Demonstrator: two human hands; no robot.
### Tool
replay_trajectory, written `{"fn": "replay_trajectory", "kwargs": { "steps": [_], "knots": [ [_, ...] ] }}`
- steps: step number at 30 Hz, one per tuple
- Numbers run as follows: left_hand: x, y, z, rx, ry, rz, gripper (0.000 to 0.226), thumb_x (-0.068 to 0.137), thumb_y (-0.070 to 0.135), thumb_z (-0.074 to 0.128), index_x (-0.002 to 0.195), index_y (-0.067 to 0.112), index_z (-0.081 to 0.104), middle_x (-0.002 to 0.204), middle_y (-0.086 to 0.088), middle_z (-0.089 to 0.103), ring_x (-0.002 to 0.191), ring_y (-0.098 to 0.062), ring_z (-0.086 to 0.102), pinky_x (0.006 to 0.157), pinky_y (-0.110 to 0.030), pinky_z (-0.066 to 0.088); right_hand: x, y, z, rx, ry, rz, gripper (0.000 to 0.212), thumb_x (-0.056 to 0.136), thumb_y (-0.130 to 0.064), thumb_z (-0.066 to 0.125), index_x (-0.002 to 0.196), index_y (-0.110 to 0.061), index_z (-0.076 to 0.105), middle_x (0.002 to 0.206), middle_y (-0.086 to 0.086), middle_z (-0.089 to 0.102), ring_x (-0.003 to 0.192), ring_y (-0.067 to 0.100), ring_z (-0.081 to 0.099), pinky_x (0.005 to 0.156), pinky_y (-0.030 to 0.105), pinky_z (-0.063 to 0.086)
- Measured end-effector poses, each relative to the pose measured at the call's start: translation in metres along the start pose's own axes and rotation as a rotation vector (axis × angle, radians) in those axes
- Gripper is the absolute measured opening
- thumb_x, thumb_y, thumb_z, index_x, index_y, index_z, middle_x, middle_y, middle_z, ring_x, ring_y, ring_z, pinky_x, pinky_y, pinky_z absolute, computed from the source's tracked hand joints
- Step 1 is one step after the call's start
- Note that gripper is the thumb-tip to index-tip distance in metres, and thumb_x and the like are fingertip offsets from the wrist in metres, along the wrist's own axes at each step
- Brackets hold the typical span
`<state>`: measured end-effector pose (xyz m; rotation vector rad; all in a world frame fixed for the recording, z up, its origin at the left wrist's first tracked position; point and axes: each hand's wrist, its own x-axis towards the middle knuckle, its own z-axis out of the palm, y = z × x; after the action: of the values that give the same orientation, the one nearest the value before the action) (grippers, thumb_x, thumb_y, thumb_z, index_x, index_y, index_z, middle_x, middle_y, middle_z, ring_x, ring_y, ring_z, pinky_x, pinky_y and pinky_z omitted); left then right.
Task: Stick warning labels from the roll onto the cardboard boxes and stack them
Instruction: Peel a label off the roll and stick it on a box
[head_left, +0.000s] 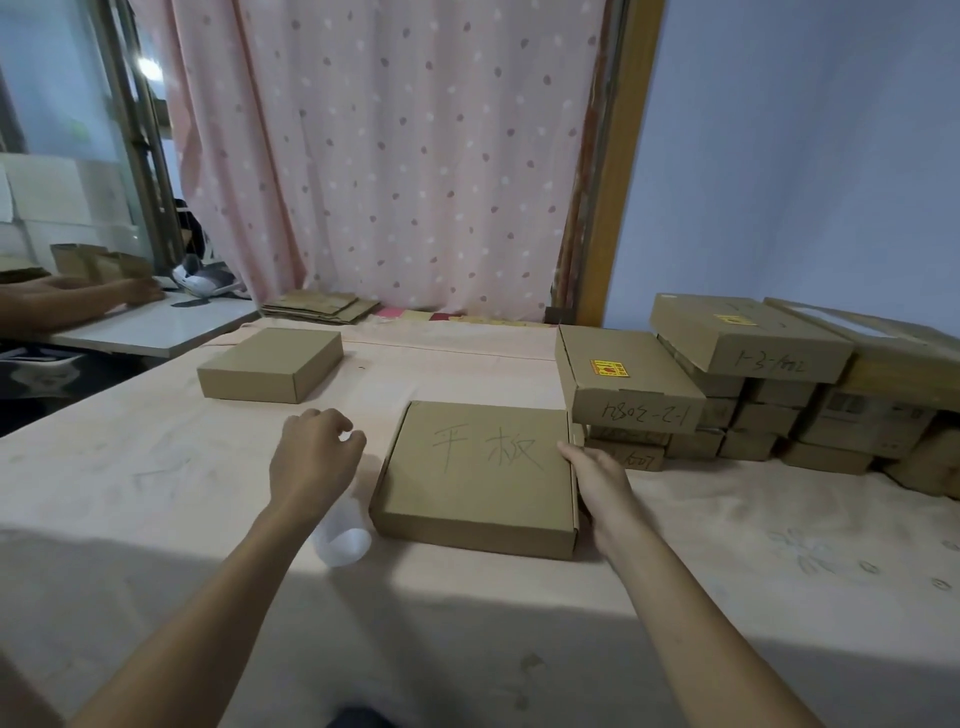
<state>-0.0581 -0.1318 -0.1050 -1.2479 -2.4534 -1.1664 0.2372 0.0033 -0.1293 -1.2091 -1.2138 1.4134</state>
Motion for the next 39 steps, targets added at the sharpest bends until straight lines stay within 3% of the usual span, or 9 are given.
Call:
{"fn": "replay_trajectory", "kwargs": {
  "steps": [3,7,13,23,26,30,32,35,39],
  "knots": [
    [0.003,-0.014,0.006,0.246,-0.018,0.048,0.031,0.093,0.038,0.061,0.091,0.007,0.067,0.096,-0.009,0.066,0.102,-0.032,0.050,0.072,-0.039,0.045,-0.002,0.003,0.004,-0.043,-0.053,0.017,0.035,0.088,-0.044,0.074,0.106,-0.014,0.075,0.103,-0.002,0.079,0.104,0.022,0.072,0.103,0.045,0.053],
    [0.005,-0.020,0.009,0.462,-0.075,0.085,0.036,0.090,0.042,0.063,0.076,0.010,0.056,0.085,-0.008,0.060,0.089,-0.031,0.050,0.068,-0.036,0.040,-0.005,0.002,0.010,-0.098,-0.064,0.010,0.021,0.094,-0.036,0.070,0.101,-0.017,0.073,0.102,0.001,0.078,0.100,0.023,0.071,0.096,0.043,0.053],
    [0.005,-0.023,0.004,0.587,-0.143,0.054,0.017,0.082,0.017,0.057,0.084,0.015,0.041,0.066,0.000,0.049,0.076,-0.027,0.041,0.062,-0.035,0.029,-0.002,-0.007,0.014,-0.398,0.006,-0.199,0.034,0.097,-0.037,0.065,0.126,-0.020,0.063,0.123,-0.007,0.063,0.115,0.016,0.059,0.093,0.032,0.046],
    [0.007,-0.027,-0.002,0.184,0.106,0.154,0.044,0.082,-0.005,0.061,0.125,0.005,0.060,0.091,-0.021,0.070,0.091,-0.039,0.051,0.069,-0.038,0.030,-0.005,-0.018,0.026,-0.457,0.018,-0.444,0.027,0.098,-0.025,0.064,0.124,-0.018,0.067,0.126,-0.006,0.065,0.122,0.014,0.057,0.104,0.037,0.047],
    [0.004,-0.016,-0.008,-0.091,0.199,0.311,0.046,0.083,-0.006,0.073,0.125,0.010,0.065,0.095,-0.013,0.071,0.086,-0.036,0.053,0.071,-0.040,0.043,-0.013,-0.023,0.040,-0.422,-0.019,-0.514,0.021,0.096,-0.020,0.066,0.117,-0.018,0.070,0.117,-0.008,0.069,0.113,0.012,0.062,0.102,0.039,0.050],
    [-0.012,0.009,-0.016,-0.314,0.286,0.507,0.055,0.080,-0.005,0.080,0.130,0.009,0.064,0.102,0.012,0.059,0.094,-0.030,0.065,0.072,-0.039,0.053,-0.031,-0.039,0.068,-0.422,-0.123,-0.563,0.016,0.097,-0.026,0.067,0.112,-0.023,0.070,0.108,-0.013,0.070,0.104,0.003,0.063,0.092,0.026,0.051],
    [-0.022,0.020,-0.015,-0.360,0.306,0.570,0.052,0.079,-0.005,0.082,0.125,0.009,0.065,0.104,0.014,0.057,0.092,-0.028,0.067,0.071,-0.038,0.055,-0.042,-0.051,0.082,-0.357,-0.242,-0.498,0.021,0.099,-0.037,0.064,0.114,-0.023,0.070,0.108,-0.011,0.072,0.099,0.000,0.063,0.085,0.023,0.049],
    [-0.036,0.029,-0.008,-0.356,0.305,0.623,0.041,0.076,-0.004,0.084,0.112,0.007,0.068,0.101,-0.005,0.065,0.086,-0.030,0.066,0.067,-0.040,0.057,-0.052,-0.061,0.100,-0.215,-0.433,-0.284,0.036,0.100,-0.052,0.058,0.105,-0.020,0.074,0.100,-0.003,0.075,0.088,0.006,0.066,0.077,0.027,0.051],
    [-0.040,0.031,-0.005,-0.347,0.302,0.632,0.040,0.074,-0.004,0.086,0.106,0.010,0.067,0.097,0.001,0.063,0.084,-0.028,0.062,0.066,-0.039,0.055,-0.047,-0.056,0.110,-0.036,-0.411,-0.245,0.017,0.093,-0.031,0.074,0.090,-0.014,0.074,0.080,0.000,0.070,0.076,0.014,0.062,0.067,0.027,0.046]
  ]
}}
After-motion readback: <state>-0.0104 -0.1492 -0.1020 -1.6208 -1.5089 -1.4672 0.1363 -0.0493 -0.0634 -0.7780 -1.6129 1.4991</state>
